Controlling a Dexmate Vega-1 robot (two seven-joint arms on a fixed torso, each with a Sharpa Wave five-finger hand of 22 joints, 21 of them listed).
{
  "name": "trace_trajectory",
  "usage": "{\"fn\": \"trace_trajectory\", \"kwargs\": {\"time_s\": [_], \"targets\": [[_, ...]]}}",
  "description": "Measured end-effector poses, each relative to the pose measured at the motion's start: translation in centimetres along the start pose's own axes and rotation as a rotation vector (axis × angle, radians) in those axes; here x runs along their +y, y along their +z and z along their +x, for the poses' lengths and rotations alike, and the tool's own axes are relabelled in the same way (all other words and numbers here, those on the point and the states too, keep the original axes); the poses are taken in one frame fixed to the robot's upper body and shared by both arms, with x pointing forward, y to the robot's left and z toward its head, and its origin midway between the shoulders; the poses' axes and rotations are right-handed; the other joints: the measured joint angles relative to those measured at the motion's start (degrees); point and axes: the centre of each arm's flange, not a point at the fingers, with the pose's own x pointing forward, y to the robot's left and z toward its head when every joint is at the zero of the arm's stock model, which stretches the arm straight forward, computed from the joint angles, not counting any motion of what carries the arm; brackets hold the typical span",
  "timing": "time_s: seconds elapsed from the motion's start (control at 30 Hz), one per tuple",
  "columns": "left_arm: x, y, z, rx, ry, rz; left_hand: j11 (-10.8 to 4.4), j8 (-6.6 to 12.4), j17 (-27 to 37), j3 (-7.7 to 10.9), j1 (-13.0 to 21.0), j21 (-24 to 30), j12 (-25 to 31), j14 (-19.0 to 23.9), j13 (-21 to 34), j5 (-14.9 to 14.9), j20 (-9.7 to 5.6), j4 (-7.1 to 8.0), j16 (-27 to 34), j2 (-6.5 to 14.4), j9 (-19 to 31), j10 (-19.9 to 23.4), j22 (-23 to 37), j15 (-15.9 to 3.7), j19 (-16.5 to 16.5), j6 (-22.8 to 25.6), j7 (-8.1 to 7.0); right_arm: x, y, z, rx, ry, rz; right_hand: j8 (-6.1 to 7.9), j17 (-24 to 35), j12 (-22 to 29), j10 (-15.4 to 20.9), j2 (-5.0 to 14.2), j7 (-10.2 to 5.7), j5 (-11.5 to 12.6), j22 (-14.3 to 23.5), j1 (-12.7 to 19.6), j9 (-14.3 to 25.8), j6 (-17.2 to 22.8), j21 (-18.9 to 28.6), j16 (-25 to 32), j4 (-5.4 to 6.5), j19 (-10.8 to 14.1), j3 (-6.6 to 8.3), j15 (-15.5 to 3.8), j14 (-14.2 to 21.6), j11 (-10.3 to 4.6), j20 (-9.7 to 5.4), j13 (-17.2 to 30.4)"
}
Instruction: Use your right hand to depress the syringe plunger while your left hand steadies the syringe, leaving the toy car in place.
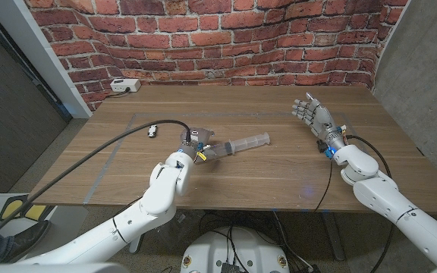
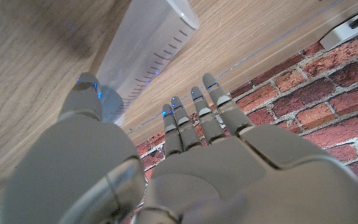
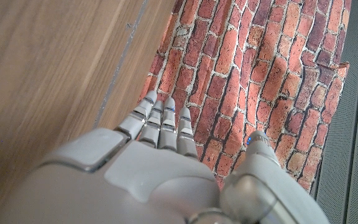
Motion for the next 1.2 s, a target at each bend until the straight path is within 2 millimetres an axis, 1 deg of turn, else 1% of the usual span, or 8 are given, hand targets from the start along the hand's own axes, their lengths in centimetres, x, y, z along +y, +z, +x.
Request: {"fn": "trace_trajectory", "kwargs": {"time_s": [0.1,0.5,0.57,0.67,0.77,0.9,1.07,1.2], "targets": [[-0.02,0.06,0.12,-0.002,-0.012,-0.007,0.40,0.42,0.00,-0.14,0.53,0.41,0.00,0.40,0.00,0.00,0.46,0.14,0.00,0.05,0.00,0.42,0.00,-0.15,0.44,0.73,0.12,-0.01,0.02,-0.07,0.001,-0.002,0.000,0.00,0.00,0.00,0.00,0.00,0.00,0.00,0.00,0.00,0.00,0.00,0.00,0.00,0.00,0.00,0.00,0.00,0.00,0.00,0.00,0.00],[0.19,-0.03,0.66,-0.006,-0.063,-0.004,-0.12,0.44,0.00,-0.38,0.75,0.44,0.00,1.02,-0.01,0.00,0.54,0.38,0.00,0.31,-0.01,1.15,0.00,-0.16,0.51,1.45,0.20,0.13,0.11,-0.29,0.001,-0.003,-0.003,0.00,0.00,0.00,0.00,0.00,0.00,0.00,0.00,0.00,0.00,0.45,0.00,0.00,0.00,0.00,0.00,0.00,0.00,0.00,0.00,0.00],[0.21,0.01,0.70,-0.007,-0.069,-0.001,-0.21,0.44,0.00,-0.38,0.75,0.44,0.18,1.02,-0.01,0.00,0.54,0.38,0.00,0.31,-0.01,1.64,0.00,-0.16,0.51,1.75,-0.09,0.15,0.13,-0.30,0.002,-0.003,-0.004,0.00,0.00,0.00,0.00,0.00,0.09,0.00,0.00,0.00,0.00,0.54,0.00,0.00,0.00,0.00,0.00,0.00,0.00,0.00,0.00,0.00],[0.21,0.17,0.72,-0.012,-0.076,0.007,-0.31,0.44,0.00,-0.38,0.75,0.44,0.40,1.33,-0.01,0.00,0.54,0.38,0.00,0.31,-0.01,1.75,0.00,-0.46,0.51,1.94,0.10,0.17,0.11,-0.32,0.003,-0.003,-0.004,0.00,0.00,0.00,0.00,0.00,0.09,0.00,0.00,0.00,0.00,0.54,0.00,0.00,0.00,0.00,0.00,0.00,0.00,0.00,0.00,0.00],[0.19,0.32,0.67,-0.015,-0.079,0.016,-0.43,0.44,-0.01,-0.62,0.75,0.44,0.40,1.65,-0.01,-0.27,0.54,0.63,0.00,0.31,-0.01,2.06,0.00,-0.16,0.51,2.27,-0.22,0.18,0.10,-0.32,0.004,-0.003,-0.004,0.00,0.00,0.00,0.00,0.00,0.09,0.00,0.00,0.00,0.00,0.53,0.00,0.00,0.00,0.00,0.00,0.00,0.00,0.00,0.00,0.00],[0.16,0.49,0.60,-0.016,-0.079,0.016,-0.18,0.88,0.26,-0.85,0.74,0.44,0.40,2.37,-0.01,-0.28,0.52,0.86,0.00,0.31,-0.01,2.75,-0.01,-0.23,1.38,3.09,-0.19,0.17,0.09,-0.33,0.004,-0.003,-0.004,0.00,0.00,0.00,0.00,0.00,0.09,0.00,0.00,0.00,0.00,0.53,0.00,0.00,0.00,0.00,0.00,0.00,0.00,0.00,0.00,0.00],[-0.16,0.56,0.59,-0.022,-0.093,0.004,0.49,0.88,0.10,-0.50,1.58,0.44,0.40,2.96,-0.02,-0.49,-0.59,0.85,0.22,1.13,-0.01,3.59,-0.01,-0.26,2.49,3.59,0.31,0.17,0.07,-0.33,0.005,-0.004,-0.004,0.00,0.00,0.00,0.00,0.00,0.09,0.00,0.00,0.00,0.00,0.53,0.00,0.00,0.00,0.00,0.00,0.00,0.00,0.00,0.00,0.00],[-0.52,0.48,0.72,-0.027,-0.110,-0.010,1.25,0.88,0.10,-0.27,2.66,0.44,0.40,2.96,-0.02,-0.70,-0.40,0.62,0.23,1.42,-0.01,3.27,-0.01,-0.26,3.32,3.57,0.97,0.20,0.01,-0.33,0.008,-0.003,-0.003,0.00,0.00,0.00,0.00,0.00,0.09,0.00,0.00,0.00,0.00,0.53,0.00,0.00,0.00,-0.01,0.00,0.00,0.00,0.00,0.00,0.00]]}}
